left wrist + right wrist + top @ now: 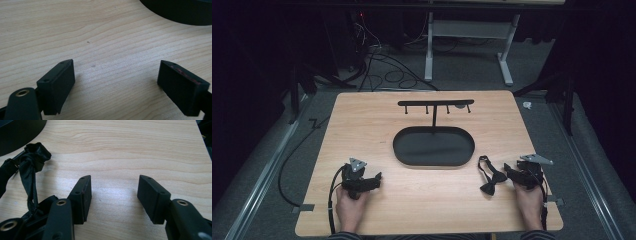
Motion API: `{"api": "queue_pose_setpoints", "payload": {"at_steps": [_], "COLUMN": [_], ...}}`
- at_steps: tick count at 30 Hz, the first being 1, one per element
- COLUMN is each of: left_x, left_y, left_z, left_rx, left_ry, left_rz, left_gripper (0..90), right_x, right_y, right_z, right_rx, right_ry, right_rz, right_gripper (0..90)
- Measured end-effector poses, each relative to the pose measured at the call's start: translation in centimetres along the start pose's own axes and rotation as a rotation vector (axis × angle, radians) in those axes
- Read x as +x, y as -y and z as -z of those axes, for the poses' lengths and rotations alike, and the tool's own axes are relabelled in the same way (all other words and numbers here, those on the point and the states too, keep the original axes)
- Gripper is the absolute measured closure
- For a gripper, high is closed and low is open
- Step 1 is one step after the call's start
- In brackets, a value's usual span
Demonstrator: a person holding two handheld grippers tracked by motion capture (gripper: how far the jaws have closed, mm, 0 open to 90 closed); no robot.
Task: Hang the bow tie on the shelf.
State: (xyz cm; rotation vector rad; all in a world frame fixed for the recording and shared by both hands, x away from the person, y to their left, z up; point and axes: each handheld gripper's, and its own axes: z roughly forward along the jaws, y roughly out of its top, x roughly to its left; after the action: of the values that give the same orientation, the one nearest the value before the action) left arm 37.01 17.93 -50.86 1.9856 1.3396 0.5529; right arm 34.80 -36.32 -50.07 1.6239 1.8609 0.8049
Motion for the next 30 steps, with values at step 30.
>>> {"api": "queue_pose_setpoints", "payload": {"at_steps": [30], "left_x": [0.0], "left_y": [0.0], "left_z": [0.0], "left_rx": [0.0], "left_ry": [0.0], "left_rz": [0.0], "left_gripper": [14.9], "right_x": [0.4], "right_y": [-0.6], "right_z": [2.4], "right_rx": [-0.048], "right_ry": [-0.087], "right_rz": [-0.02], "right_gripper": [56.7]}}
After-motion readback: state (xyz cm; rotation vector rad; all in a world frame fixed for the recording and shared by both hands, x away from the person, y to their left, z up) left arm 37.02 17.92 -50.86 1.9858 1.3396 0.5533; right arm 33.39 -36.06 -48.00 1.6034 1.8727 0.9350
